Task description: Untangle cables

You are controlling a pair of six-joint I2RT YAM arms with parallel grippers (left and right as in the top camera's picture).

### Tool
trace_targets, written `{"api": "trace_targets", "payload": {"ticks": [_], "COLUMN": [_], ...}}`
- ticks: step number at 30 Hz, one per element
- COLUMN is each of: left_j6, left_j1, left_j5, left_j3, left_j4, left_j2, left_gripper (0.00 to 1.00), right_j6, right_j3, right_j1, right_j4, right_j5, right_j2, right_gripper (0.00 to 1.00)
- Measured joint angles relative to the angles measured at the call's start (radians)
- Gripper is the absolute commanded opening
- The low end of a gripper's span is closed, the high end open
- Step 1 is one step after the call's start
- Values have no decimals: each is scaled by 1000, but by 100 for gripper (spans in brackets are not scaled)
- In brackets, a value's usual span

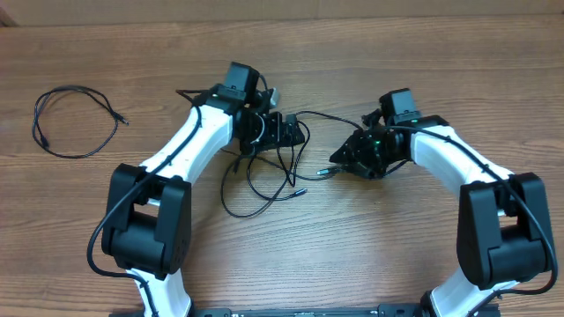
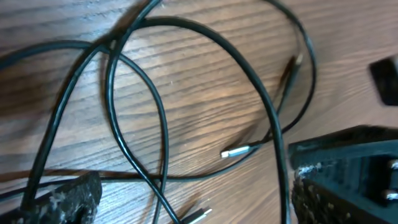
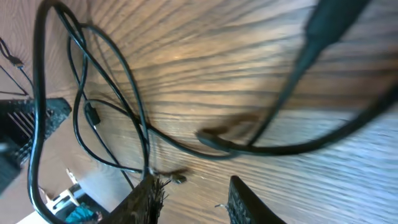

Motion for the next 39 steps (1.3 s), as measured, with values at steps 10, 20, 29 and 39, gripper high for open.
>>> {"api": "trace_targets", "payload": {"ticks": [10,20,29,39], "left_j6": [60,80,68,11], "left_j1": [-29,-56,-152,-163], "left_j5": [-90,-108,-348,-544], "left_j3": [12,140,140,140], "left_j4": [24,-116,-281,-339], "left_j2": [0,2,2,2], "left_gripper": [100,100,100,100], "right_j6": [-74,-86,-89,-92], "right_j3": [0,0,0,0], "right_j1": [-4,-4,-4,-4], "right_j4": [-42,-43,-39,-38], "right_j5": [-3,7,16,22], "right_j2": [0,0,0,0], "right_gripper": [39,41,43,43]}}
